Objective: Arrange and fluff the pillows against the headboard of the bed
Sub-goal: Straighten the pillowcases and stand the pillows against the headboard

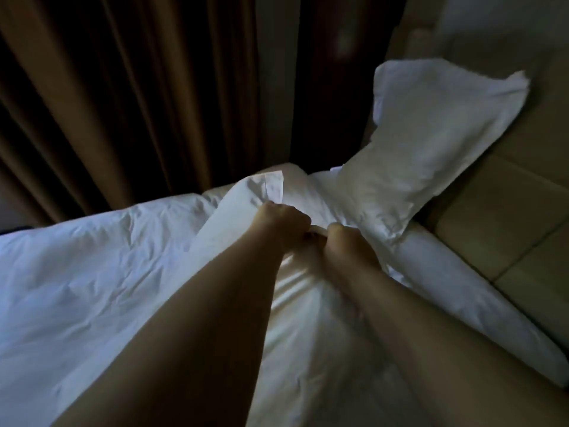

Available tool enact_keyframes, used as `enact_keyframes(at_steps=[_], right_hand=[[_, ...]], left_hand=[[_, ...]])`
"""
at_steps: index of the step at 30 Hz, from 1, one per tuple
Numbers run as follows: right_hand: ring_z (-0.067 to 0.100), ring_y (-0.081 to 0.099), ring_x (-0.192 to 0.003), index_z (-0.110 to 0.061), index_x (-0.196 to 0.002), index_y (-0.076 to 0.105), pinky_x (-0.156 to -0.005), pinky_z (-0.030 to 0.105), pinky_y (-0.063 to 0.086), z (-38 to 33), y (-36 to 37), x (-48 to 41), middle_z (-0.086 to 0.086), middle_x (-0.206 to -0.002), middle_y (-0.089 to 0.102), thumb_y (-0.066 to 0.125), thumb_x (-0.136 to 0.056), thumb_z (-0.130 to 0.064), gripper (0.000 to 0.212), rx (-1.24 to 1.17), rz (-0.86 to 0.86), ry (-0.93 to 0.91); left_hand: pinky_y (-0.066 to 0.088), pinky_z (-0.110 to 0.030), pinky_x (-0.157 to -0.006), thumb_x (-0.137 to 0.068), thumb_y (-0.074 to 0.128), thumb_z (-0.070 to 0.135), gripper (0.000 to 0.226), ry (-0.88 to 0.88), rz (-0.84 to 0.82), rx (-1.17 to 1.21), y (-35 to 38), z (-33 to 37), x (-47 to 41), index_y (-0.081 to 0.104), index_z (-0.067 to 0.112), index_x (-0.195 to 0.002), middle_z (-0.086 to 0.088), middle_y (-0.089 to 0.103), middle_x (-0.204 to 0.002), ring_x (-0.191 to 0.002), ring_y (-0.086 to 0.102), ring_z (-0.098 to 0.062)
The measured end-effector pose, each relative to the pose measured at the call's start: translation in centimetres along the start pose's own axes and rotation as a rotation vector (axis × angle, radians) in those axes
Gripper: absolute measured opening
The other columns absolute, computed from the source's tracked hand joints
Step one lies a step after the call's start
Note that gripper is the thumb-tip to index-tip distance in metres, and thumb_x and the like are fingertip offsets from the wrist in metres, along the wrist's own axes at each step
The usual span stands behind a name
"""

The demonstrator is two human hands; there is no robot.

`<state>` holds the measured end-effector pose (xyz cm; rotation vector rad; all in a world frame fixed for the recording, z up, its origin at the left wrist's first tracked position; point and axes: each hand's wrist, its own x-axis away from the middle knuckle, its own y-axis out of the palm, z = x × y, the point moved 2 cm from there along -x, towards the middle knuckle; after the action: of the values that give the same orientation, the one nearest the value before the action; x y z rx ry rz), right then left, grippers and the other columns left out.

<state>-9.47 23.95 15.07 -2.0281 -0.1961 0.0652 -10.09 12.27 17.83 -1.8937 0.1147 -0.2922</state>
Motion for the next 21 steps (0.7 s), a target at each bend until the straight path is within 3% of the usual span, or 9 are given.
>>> enact_keyframes(at_steps=[3, 5, 8, 11, 13, 16, 21], right_hand=[[0.037, 0.059, -0.109, -0.006, -0.117, 0.059, -0.088, 0.038, 0.047, 0.1, -8.5, 1.8, 0.019, -0.119, 0.063, 0.039, -0.1, -0.026, 0.033, 0.036, 0.141, -0.072], [0.036, 0.059, -0.108, -0.005, -0.118, 0.059, -0.083, 0.035, 0.044, 0.1, -13.7, 3.4, 0.018, -0.118, 0.063, 0.041, -0.101, -0.027, 0.033, 0.066, 0.208, -0.152], [0.038, 0.061, -0.099, -0.001, -0.107, 0.057, -0.072, 0.034, 0.041, 0.9, -20.7, 5.3, 0.021, -0.11, 0.064, 0.04, -0.102, -0.028, 0.033, 0.195, 0.333, -0.203], [0.037, 0.062, -0.098, 0.0, -0.106, 0.057, -0.068, 0.032, 0.037, 2.4, -25.8, 6.4, 0.021, -0.108, 0.065, 0.036, -0.103, -0.024, 0.031, 0.3, 0.436, -0.228], [0.033, 0.062, -0.103, -0.002, -0.112, 0.056, -0.073, 0.031, 0.04, 4.2, -28.7, 7.3, 0.018, -0.114, 0.064, 0.034, -0.102, -0.018, 0.029, 0.357, 0.442, -0.228], [0.033, 0.061, -0.108, -0.004, -0.116, 0.057, -0.093, 0.039, 0.045, 7.2, -33.2, 8.9, 0.016, -0.116, 0.065, 0.033, -0.101, -0.015, 0.03, 0.408, 0.523, -0.219], [0.039, 0.063, -0.101, -0.002, -0.109, 0.057, -0.079, 0.038, 0.047, 14.1, -41.9, 11.4, 0.02, -0.111, 0.065, 0.039, -0.1, -0.02, 0.028, 0.492, 0.706, -0.24]], left_hand=[[0.046, -0.036, -0.09, -0.101, 0.035, 0.044, 0.037, 0.004, 0.156, 0.024, -7.6, 1.5, 0.7, 0.06, 0.023, -0.118, 0.0, 0.066, -0.117, -0.111, 0.062, -0.022], [0.045, -0.038, -0.093, -0.099, 0.035, 0.046, 0.037, 0.004, 0.23, 0.118, -12.1, 2.3, 1.2, 0.057, 0.024, -0.118, -0.001, 0.065, -0.119, -0.112, 0.061, -0.023], [0.041, -0.041, -0.094, -0.088, 0.045, 0.047, 0.044, 0.03, 0.202, 0.296, -18.7, 4.2, 2.1, 0.048, 0.023, -0.126, -0.002, 0.06, -0.126, -0.117, 0.056, -0.027], [0.038, -0.041, -0.097, -0.08, 0.053, 0.044, 0.051, 0.024, 0.202, 0.135, -23.6, 6.9, 2.2, 0.049, 0.026, -0.127, 0.002, 0.06, -0.125, -0.119, 0.055, -0.024], [0.038, -0.037, -0.095, -0.085, 0.057, 0.032, 0.034, -0.02, 0.304, -0.011, -26.3, 9.2, 1.6, 0.056, 0.026, -0.119, 0.004, 0.062, -0.12, -0.117, 0.057, -0.02], [0.038, -0.036, -0.095, -0.088, 0.052, 0.02, 0.027, -0.086, 0.501, -0.055, -30.3, 13.1, 0.6, 0.063, 0.025, -0.113, 0.003, 0.065, -0.117, -0.114, 0.06, -0.021], [0.04, -0.036, -0.091, -0.088, 0.051, 0.019, 0.025, -0.127, 0.771, 0.015, -38.0, 21.4, -2.3, 0.068, 0.024, -0.106, 0.001, 0.067, -0.11, -0.109, 0.06, -0.024]])
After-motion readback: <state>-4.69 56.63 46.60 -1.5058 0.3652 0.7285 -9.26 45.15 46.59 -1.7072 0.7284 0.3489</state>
